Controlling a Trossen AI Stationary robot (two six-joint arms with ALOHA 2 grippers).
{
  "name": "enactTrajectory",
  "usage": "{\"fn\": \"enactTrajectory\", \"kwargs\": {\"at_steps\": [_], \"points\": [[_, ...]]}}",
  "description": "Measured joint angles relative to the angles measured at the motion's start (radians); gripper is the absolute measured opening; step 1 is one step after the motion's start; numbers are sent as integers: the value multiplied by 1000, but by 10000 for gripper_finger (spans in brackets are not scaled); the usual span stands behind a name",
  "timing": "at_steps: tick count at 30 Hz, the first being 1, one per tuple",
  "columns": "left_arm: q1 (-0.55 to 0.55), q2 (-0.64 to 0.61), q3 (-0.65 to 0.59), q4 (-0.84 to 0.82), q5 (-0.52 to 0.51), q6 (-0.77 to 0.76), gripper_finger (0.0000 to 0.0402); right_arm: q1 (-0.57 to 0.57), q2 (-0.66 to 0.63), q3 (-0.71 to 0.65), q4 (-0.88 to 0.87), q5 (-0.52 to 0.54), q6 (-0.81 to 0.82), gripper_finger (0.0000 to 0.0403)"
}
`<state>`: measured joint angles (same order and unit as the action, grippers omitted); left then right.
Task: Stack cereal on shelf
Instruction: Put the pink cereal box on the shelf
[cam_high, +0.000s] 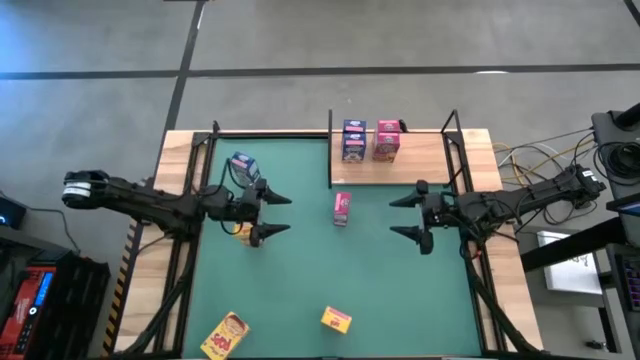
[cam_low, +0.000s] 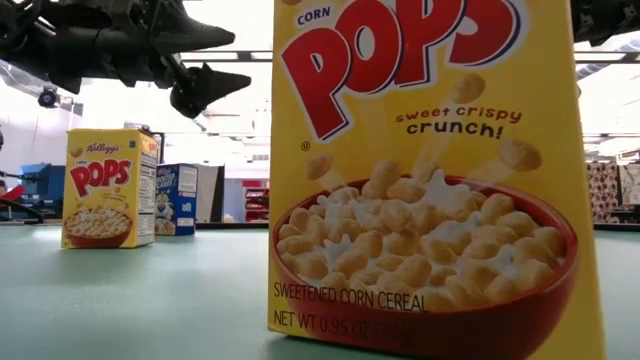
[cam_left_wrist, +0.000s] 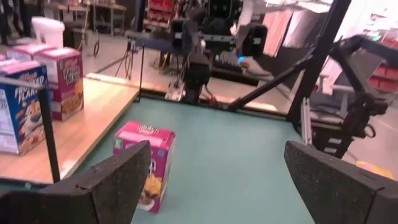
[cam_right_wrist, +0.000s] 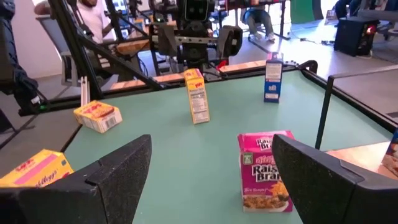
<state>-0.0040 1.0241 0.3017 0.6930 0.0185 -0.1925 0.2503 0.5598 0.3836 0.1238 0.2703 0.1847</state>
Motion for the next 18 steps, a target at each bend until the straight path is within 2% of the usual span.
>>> {"fn": "enactTrajectory", "kwargs": {"at_steps": [18], "points": [[1, -5, -18, 77, -8, 105, 352, 0, 7, 0, 146, -6, 1, 322]]}}
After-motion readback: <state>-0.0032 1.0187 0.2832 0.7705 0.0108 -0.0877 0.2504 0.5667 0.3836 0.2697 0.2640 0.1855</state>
